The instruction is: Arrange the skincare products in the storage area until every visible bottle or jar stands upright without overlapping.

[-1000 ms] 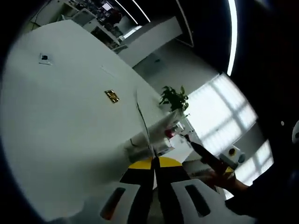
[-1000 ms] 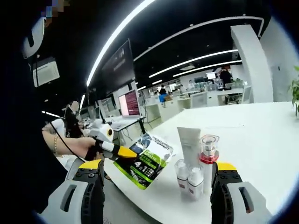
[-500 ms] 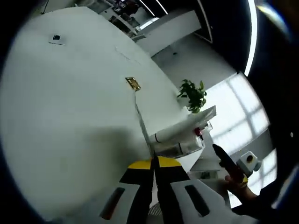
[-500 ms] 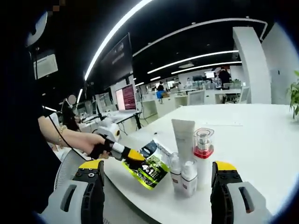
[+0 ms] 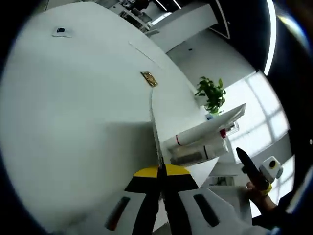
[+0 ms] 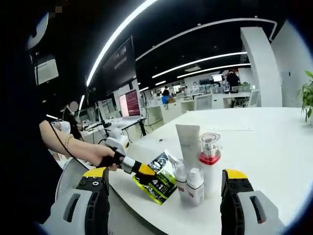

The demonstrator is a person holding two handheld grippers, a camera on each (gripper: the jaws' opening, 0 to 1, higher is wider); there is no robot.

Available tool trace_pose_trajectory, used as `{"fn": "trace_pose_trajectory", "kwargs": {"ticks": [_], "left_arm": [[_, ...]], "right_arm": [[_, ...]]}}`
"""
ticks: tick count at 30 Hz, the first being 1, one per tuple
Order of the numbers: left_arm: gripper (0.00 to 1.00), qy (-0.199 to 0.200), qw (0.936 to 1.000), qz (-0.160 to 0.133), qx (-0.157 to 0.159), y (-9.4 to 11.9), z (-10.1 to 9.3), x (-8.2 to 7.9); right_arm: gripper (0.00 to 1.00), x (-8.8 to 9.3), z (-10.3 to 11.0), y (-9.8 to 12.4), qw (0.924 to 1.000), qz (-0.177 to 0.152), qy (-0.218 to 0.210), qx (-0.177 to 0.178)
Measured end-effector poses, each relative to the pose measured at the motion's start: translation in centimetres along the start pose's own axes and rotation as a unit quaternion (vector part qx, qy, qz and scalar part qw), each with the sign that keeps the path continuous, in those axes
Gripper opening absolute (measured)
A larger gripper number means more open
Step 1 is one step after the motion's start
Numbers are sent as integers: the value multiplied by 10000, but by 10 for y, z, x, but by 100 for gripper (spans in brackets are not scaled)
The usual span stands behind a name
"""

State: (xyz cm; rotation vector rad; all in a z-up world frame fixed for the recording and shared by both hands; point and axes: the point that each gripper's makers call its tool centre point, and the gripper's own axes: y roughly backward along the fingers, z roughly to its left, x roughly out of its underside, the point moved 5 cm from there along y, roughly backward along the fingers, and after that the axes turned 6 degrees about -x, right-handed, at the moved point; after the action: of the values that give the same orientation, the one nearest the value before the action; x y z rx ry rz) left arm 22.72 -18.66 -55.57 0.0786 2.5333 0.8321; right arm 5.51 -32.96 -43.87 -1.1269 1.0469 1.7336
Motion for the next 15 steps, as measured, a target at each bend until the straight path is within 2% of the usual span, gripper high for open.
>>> {"fn": "trace_pose_trajectory", "kwargs": {"ticks": [5,9,15], "left_arm": [[1,-37,9998,83,-148,0,3,2],[15,-210,9989,222,-366,1,4,7],[21,-280,9976,325,-534,5,14,6]], "right_arm": [[99,0,-1,0,10000,4,-28,5],[99,1,-1,0,10000,14,-46,3],[99,1,-3,0,10000,16,-69,8]]}}
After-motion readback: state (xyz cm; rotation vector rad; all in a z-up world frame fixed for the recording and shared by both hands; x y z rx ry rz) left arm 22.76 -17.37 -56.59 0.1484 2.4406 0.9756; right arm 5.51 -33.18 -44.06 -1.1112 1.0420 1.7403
